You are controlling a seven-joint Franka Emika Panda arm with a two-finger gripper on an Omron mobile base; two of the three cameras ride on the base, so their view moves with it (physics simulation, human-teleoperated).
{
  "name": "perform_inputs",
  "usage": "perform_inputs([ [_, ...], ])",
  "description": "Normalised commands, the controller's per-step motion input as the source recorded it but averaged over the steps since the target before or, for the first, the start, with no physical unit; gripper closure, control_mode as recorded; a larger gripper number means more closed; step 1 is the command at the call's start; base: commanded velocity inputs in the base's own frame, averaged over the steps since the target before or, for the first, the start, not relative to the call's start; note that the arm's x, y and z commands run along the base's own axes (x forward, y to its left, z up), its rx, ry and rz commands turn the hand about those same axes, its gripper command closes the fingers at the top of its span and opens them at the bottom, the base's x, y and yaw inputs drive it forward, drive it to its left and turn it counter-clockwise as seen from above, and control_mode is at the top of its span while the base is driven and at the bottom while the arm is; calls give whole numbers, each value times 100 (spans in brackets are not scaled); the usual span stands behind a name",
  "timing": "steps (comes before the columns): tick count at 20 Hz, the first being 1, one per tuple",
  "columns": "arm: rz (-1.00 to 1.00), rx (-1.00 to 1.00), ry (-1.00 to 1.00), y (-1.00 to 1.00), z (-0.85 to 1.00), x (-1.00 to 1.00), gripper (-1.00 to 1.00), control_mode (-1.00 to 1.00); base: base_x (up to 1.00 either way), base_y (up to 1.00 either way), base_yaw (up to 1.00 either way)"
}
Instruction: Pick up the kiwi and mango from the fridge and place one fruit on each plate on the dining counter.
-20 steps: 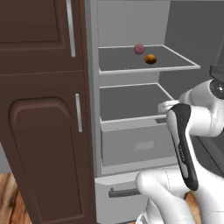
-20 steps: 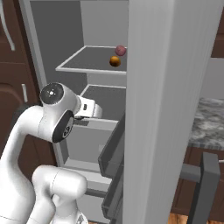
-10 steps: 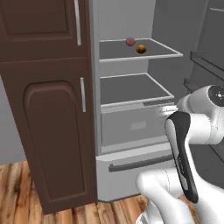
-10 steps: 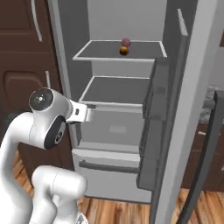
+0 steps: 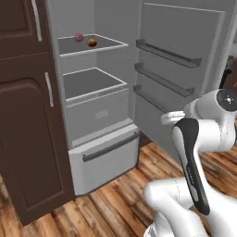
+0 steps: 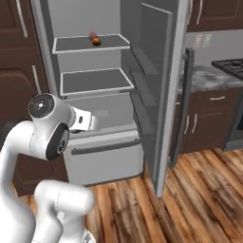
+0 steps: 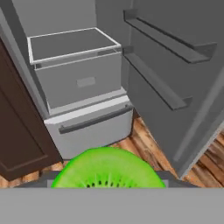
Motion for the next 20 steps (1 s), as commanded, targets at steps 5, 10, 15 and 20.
perform_inputs([
  [5,0,0,0,0,0,0,100,100,-74,22,-75],
  [10,0,0,0,0,0,0,100,100,-59,13,-80],
  [15,0,0,0,0,0,0,100,100,-34,-2,-84],
  [20,0,0,0,0,0,0,100,100,4,-81,-65],
])
